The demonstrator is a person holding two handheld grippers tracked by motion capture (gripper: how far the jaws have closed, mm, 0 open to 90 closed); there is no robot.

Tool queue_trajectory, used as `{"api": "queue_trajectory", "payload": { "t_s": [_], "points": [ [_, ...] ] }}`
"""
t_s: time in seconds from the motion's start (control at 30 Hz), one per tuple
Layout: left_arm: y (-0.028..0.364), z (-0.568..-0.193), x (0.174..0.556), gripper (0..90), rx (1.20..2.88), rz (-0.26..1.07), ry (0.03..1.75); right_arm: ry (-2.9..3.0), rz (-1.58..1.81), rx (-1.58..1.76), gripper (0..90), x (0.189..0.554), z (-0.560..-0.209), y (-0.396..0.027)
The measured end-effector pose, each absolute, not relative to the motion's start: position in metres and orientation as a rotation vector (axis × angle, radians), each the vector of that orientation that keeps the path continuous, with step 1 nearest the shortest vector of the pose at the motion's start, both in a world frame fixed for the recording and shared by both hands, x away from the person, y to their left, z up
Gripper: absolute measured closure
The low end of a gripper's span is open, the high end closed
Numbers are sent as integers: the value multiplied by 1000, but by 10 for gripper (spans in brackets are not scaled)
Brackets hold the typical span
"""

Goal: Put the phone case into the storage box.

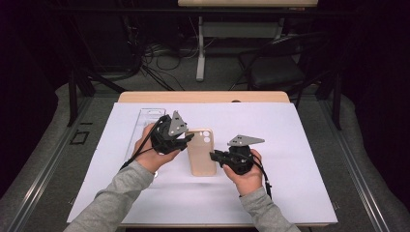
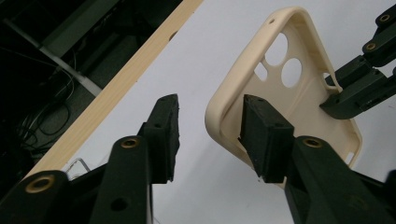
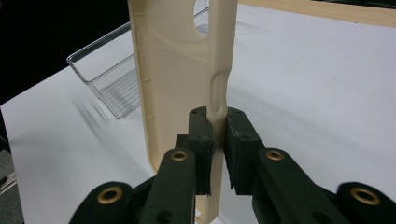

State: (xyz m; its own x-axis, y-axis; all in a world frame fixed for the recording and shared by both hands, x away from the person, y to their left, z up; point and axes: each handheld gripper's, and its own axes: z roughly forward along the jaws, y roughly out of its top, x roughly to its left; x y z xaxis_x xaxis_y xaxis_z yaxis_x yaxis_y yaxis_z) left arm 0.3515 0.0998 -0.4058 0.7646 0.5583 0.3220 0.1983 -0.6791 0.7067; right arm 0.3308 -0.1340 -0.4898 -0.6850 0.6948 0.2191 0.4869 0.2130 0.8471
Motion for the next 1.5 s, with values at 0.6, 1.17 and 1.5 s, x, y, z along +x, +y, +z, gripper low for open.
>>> {"api": "queue_trajectory", "payload": {
  "t_s": [0.6, 1.17, 1.5],
  "points": [
    [95, -405, 350, 708, 2343, 706, 528, 2287, 1457, 1131, 821, 331, -490, -132],
    [93, -402, 351, 763, 2378, 708, 513, 2296, 1460, 1135, 821, 331, -491, -132],
    [95, -402, 352, 786, 2398, 705, 508, 2303, 1459, 1141, 821, 331, -491, -132]
  ]
}}
